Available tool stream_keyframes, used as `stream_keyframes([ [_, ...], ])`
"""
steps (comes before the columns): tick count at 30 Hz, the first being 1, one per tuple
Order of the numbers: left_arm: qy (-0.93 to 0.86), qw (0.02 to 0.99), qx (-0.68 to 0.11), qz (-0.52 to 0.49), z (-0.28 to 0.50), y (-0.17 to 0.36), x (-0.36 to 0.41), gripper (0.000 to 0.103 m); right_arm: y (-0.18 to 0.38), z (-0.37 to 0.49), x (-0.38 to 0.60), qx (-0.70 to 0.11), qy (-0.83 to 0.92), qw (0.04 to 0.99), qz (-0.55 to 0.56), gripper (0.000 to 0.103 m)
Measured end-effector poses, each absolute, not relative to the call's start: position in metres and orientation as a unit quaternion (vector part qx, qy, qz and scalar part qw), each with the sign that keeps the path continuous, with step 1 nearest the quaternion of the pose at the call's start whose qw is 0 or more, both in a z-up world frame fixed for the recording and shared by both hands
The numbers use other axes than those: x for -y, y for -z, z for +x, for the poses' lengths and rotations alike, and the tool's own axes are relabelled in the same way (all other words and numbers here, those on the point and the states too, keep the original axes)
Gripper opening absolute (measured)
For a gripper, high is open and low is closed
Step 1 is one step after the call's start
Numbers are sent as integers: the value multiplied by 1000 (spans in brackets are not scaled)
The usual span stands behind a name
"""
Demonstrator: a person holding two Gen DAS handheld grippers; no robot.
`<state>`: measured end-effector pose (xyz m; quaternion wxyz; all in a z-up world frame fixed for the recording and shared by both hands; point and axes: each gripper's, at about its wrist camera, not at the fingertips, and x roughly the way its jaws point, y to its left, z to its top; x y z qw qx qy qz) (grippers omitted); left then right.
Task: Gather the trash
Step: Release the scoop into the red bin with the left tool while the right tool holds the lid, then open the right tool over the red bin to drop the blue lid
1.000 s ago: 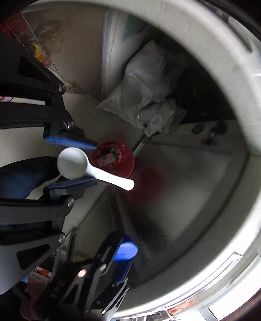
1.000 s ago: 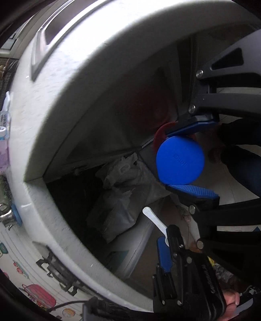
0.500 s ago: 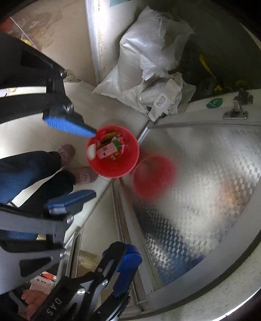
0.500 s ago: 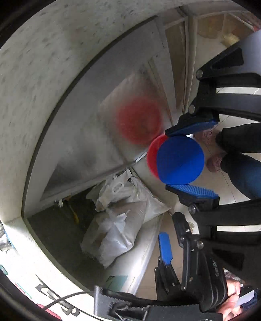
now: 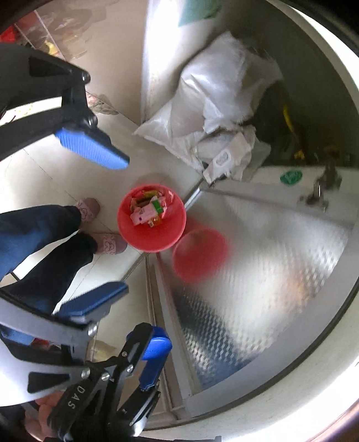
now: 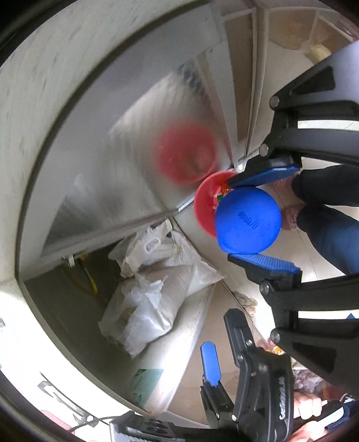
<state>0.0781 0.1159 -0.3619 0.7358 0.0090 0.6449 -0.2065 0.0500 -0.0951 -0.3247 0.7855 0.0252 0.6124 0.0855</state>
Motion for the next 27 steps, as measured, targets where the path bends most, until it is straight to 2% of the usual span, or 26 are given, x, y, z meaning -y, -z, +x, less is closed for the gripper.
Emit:
stream_keyframes([
  [1,202,738,-643,14,76,362,-120,89,326,52,92,-613,-90,785,22,44],
  [3,190,744,-640,23,74,363,-125,100,330,54,85,-614,-99,783,15,44],
  [4,186,747,-638,25,74,364,-128,103,332,55,82,-615,-103,781,12,44],
  [18,159,749,-642,38,76,374,-145,103,355,67,66,-623,-119,773,-22,45],
  [19,158,749,-643,37,76,374,-146,103,356,67,66,-623,-117,773,-25,56],
  [20,157,749,-643,35,77,374,-146,103,356,67,66,-622,-117,774,-26,76],
  [21,156,749,-643,34,76,374,-146,103,356,67,66,-618,-113,777,-27,82],
  [22,154,750,-642,34,76,374,-146,103,356,67,66,-615,-108,780,-30,86],
  [27,150,753,-639,39,73,370,-146,103,356,67,68,-621,-98,777,-26,90],
])
